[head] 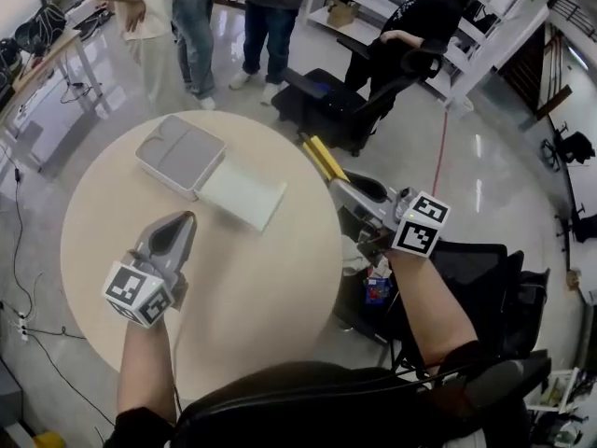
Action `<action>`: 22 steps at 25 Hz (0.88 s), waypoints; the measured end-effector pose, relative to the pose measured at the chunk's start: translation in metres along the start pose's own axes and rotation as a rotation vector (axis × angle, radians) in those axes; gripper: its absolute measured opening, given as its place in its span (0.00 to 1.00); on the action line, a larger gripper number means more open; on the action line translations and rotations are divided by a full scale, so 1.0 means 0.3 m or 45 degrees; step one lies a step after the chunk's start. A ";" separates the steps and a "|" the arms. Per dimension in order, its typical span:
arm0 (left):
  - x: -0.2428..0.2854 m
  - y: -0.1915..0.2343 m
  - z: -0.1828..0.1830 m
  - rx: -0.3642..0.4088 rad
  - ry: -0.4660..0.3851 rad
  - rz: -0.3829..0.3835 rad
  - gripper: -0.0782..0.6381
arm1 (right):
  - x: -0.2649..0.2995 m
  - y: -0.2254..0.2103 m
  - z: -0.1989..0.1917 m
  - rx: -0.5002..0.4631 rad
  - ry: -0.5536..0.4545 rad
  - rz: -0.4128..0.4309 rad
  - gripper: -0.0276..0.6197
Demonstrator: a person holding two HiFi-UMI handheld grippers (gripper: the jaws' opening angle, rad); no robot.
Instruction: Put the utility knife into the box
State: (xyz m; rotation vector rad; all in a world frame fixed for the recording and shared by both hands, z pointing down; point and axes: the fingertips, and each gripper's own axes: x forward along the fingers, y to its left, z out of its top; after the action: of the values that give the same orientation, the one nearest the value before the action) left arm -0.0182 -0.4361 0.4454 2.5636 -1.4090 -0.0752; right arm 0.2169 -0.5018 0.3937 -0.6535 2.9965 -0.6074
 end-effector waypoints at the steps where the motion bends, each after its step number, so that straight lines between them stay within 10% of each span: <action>1: 0.020 0.039 -0.024 -0.007 0.006 -0.001 0.10 | 0.052 -0.037 -0.024 0.011 0.019 -0.001 0.18; 22: 0.274 0.375 -0.374 -0.085 0.091 -0.065 0.10 | 0.607 -0.473 -0.540 0.134 0.429 -0.074 0.18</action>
State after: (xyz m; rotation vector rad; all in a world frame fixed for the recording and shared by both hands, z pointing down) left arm -0.0504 -0.5452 0.5836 2.5221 -1.2946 -0.0377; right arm 0.0916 -0.6343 0.6089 -0.6966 3.2268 -0.9608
